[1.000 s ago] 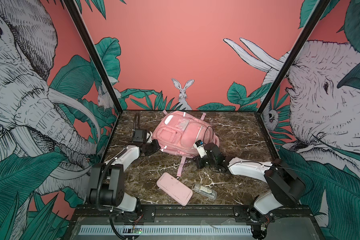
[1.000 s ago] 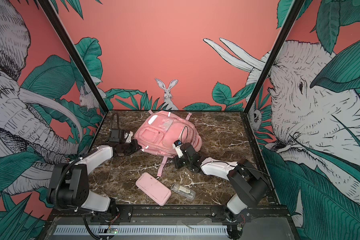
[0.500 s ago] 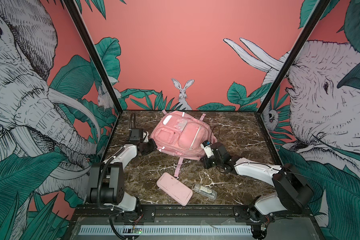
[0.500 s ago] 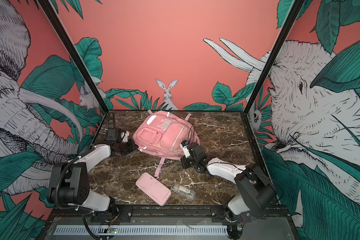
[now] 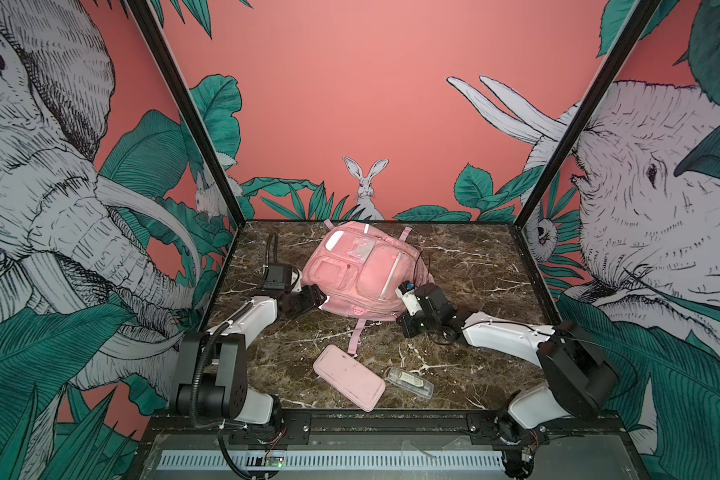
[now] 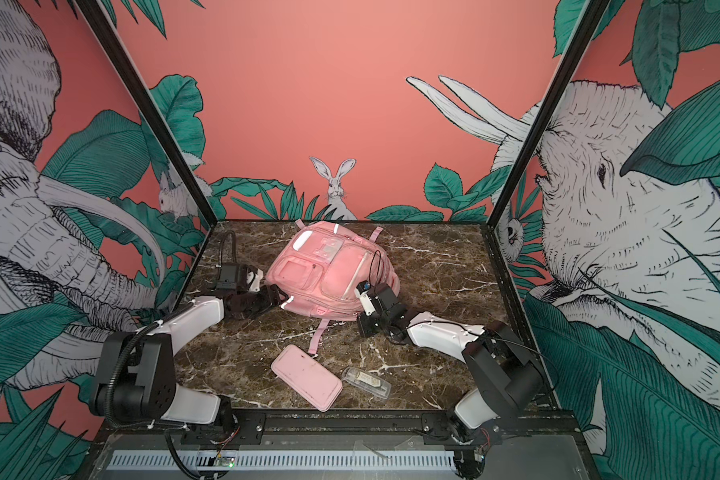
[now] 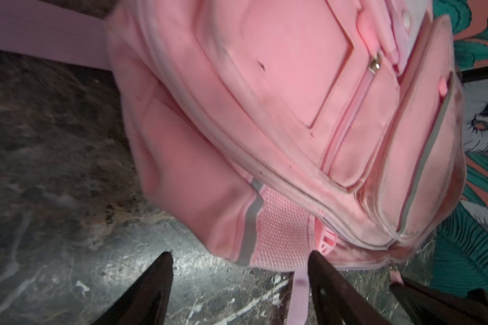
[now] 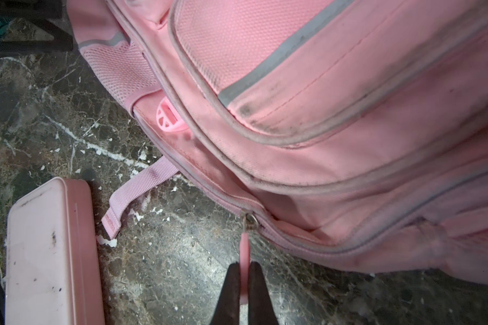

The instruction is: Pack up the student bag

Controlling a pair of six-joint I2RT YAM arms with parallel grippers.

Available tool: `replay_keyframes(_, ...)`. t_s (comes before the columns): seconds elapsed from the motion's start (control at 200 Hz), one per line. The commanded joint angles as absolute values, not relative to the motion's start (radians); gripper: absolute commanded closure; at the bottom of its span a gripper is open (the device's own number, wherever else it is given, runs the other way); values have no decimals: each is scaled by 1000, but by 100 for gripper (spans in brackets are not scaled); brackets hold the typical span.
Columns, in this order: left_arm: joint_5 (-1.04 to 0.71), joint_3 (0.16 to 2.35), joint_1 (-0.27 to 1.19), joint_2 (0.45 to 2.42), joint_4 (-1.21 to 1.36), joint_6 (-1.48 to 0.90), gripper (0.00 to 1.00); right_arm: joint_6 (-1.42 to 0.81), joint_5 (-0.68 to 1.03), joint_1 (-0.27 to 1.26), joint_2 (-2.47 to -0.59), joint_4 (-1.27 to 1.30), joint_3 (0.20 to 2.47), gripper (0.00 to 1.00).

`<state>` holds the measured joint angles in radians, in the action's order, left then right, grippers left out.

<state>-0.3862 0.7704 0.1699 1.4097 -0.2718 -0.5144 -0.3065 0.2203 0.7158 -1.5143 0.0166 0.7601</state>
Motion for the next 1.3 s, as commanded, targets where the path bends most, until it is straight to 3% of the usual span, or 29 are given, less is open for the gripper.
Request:
replay_keyframes(0.0,-334,732,267,1342,-278,-567,19,-310,218,726,-1505,15,784,100)
replay_keyframes(0.18,-296,713,402,1391,-187,-657,18,-309,217,730,-1493,8,780,100)
replay_keyframes(0.665,-345,773,427,1532,-61,-710,26,-314,210,746,-1468,4,761,100)
replay_keyframes(0.855,-319,783,428,1561,-73,-694,53,-316,201,747,-1460,-3,762,100)
replay_keyframes(1.055,-271,820,424,1572,-138,-637,100,-297,169,748,-1446,-47,769,100)
replay_keyframes(1.295,-252,841,378,1554,-199,-593,100,-277,124,729,-1429,-101,756,100)
